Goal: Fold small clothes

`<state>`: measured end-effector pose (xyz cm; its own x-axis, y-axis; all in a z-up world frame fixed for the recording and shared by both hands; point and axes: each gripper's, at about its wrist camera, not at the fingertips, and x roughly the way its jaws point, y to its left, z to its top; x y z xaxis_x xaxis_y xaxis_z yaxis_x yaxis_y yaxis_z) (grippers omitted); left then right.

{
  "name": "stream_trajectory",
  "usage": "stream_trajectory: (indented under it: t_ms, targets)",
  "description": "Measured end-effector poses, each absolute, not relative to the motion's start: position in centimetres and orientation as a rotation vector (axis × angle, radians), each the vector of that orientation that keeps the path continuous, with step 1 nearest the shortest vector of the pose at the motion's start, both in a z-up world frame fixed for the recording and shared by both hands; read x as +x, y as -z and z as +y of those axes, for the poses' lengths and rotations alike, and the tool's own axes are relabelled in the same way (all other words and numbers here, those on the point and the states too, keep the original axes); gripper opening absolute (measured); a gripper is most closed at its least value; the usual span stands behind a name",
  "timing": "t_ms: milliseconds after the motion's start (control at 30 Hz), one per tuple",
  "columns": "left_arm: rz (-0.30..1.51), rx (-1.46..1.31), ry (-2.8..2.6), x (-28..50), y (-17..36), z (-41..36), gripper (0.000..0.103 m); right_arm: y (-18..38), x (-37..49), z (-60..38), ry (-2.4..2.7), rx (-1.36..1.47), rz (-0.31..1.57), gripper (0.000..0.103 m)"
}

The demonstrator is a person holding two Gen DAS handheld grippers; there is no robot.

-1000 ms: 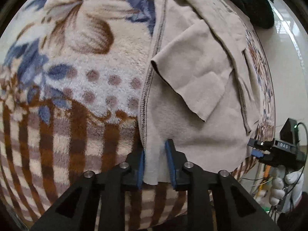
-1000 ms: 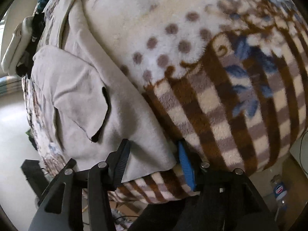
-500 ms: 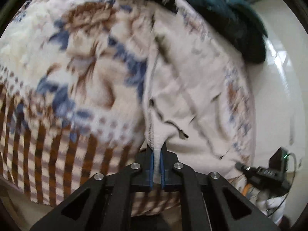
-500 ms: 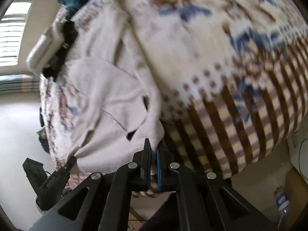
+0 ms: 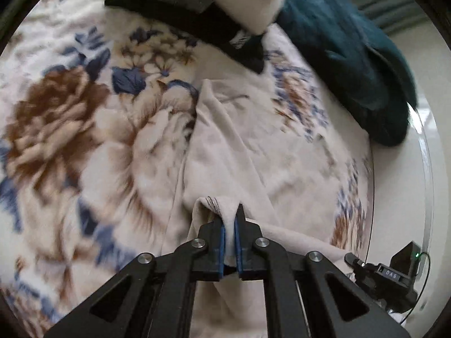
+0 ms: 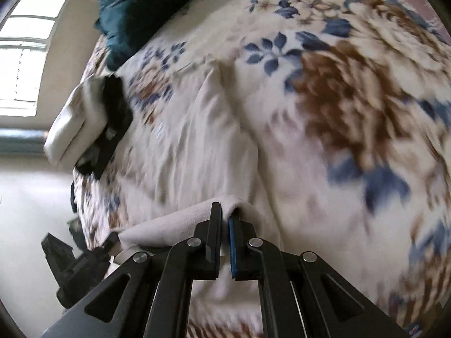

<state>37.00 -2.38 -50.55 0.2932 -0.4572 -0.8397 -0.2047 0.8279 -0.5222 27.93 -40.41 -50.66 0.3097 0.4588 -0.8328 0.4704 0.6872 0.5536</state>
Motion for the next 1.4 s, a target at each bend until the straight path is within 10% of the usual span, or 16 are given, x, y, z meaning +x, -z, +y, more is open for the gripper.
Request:
stream_trajectory:
  t_ms: [100, 167, 200, 567, 600, 667, 1033, 1400]
  targets:
    - [1.331, -0.739, 0.172, 39.4, 52.5, -1.1, 0.008, 52.1, 30.2, -42.2, 0.007, 0.966, 1.300, 0.013]
    - [1.309, -0.809, 0.162, 39.5, 52.1, 0.5, 0.021, 51.8, 30.4, -43.4, 0.012, 0.993, 1.291, 0.051]
    - [1.286, -0.815, 0.154, 39.2, 51.6, 1.2, 0.023, 51.2, 30.2, -43.9, 0.001, 0.990, 1.267, 0.052]
    - [1.298, -0.403, 0.225, 35.4, 50.3, -0.5, 0.025, 49.2, 30.5, -35.6, -0.218, 0.204, 1.367, 0.051]
    - [1.305, -0.386, 0.233, 35.4, 50.7, -0.8, 0.025, 49.5, 30.8, -34.8, -0.228, 0.159, 1.361, 0.046]
    - [1.312, -0.388, 0.232, 35.7, 51.5, -1.1, 0.025, 50.2, 31.9, -34.0, -0.187, 0.102, 1.356, 0.003]
    - [1.323, -0.403, 0.336, 37.3, 51.5, -0.8, 0.025, 51.4, 33.7, -40.2, 0.183, 0.470, 1.397, 0.004]
    - [1.267, -0.278, 0.234, 37.6, 50.0, 0.6, 0.025, 48.2, 35.1, -31.1, -0.082, 0.157, 1.472, 0.039]
